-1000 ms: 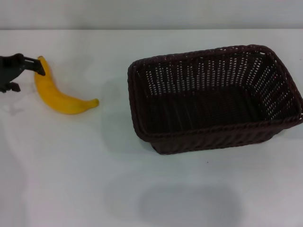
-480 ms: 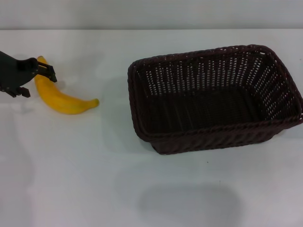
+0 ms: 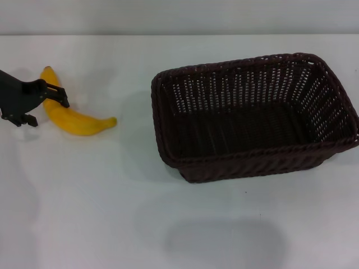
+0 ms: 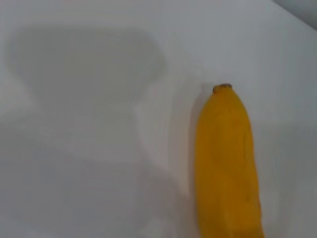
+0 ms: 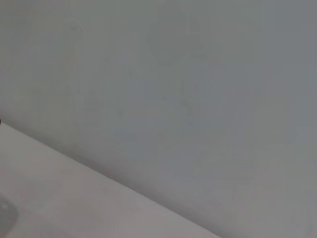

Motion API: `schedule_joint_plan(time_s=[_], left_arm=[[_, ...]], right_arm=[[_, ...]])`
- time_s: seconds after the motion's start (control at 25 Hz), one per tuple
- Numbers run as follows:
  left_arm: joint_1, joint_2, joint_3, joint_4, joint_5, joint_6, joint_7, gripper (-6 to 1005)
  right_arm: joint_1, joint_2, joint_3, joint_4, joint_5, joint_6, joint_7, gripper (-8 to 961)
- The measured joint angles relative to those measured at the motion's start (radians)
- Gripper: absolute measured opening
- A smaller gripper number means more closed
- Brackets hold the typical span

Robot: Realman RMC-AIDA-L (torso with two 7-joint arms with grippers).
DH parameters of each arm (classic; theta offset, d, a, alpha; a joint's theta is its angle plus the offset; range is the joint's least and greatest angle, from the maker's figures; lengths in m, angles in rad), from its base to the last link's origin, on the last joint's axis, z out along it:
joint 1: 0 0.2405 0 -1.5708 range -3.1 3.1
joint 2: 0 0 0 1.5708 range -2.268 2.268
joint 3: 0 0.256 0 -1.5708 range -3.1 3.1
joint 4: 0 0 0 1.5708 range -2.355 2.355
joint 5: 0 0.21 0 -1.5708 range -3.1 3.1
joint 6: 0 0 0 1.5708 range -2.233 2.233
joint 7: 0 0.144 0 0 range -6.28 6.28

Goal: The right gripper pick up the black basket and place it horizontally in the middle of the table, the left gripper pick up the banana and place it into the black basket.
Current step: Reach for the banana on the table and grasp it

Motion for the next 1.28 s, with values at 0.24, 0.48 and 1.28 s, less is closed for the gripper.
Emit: schedule_joint_plan(time_s=[0.24,0.48,1.28], left_arm=[[0.005,0.003,0.000,-0.016,0.003,-0.032,0.003,874],[0.003,0.006,0.009,-0.006,0.003,-0.115,0.007,867],[-0.007,0.003,0.113,0.006,0.016,-0.095,0.018,776]], right_arm=[[0.004,0.000,-0.003,0.000,0.000,0.001,0.000,419],[0.011,0.000,0.002,0.010,0.000,-0.001,-0.002,420],[0.015,0.001,0.001,0.024,0.000,0.001,-0.010,421]])
